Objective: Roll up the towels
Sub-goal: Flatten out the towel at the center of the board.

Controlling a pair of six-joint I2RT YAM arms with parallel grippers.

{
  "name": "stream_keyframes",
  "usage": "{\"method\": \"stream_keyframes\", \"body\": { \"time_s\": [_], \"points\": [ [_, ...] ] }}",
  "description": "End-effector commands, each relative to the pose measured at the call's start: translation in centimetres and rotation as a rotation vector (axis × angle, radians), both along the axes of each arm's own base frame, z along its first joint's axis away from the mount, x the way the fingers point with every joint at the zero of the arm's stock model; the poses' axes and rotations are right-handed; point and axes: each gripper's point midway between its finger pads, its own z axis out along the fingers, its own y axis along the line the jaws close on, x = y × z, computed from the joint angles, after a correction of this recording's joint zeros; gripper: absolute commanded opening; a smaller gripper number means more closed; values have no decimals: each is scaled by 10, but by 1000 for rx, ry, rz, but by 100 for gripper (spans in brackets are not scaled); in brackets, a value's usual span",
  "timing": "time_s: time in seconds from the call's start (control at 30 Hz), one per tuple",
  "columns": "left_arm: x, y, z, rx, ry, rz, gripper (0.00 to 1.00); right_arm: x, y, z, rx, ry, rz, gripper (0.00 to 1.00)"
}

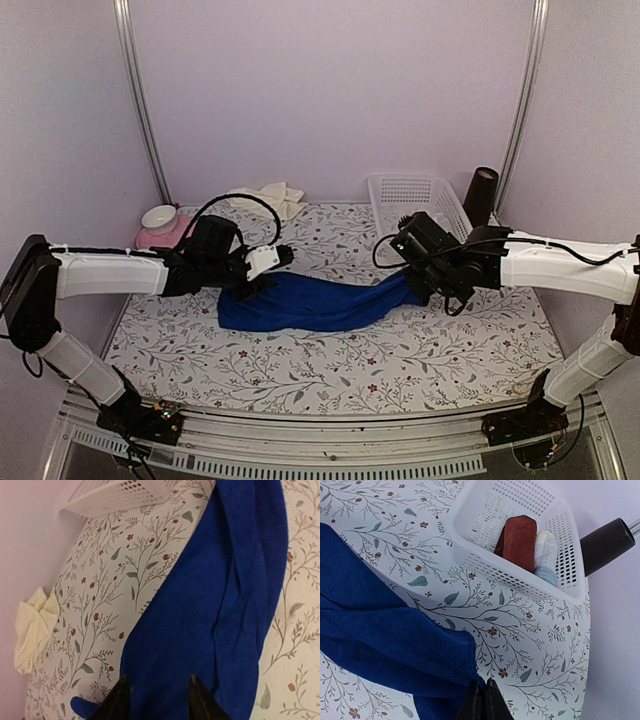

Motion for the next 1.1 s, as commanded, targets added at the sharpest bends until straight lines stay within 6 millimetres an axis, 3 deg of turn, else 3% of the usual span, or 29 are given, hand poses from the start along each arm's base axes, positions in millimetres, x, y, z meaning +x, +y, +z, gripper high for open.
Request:
{"method": "stream_keyframes", "body": {
  "time_s": [0.0, 0.07, 0.13, 0.23, 0.33, 0.53, 0.7, 1.07],
  "points": [
    [26, -1, 14, -11, -88, 108, 57, 1, -31, -2, -65, -12, -110, 2],
    [18, 3, 8, 6, -75, 85, 77, 1, -36, -6, -68, -2, -121, 2],
    [8, 11, 5, 34, -96, 61, 86, 0, -41, -9, -74, 2, -130, 2],
    [-2, 33, 1, 76, -144, 54, 91, 2, -49, -14, -88, 8, -144, 2],
    [-13, 56, -5, 95, -149, 46, 92, 4, -57, -21, -96, 21, -158, 2],
    [-28, 87, -32, 167, -114, 84, 81, 3, -55, -23, -54, 22, -147, 2],
    [-39, 91, -55, 185, -31, 92, 80, 2, -54, -25, -46, 30, -139, 2],
    [-54, 98, -86, 234, 43, 69, 75, 5, -47, -29, -35, 36, -121, 3]
  ]
}}
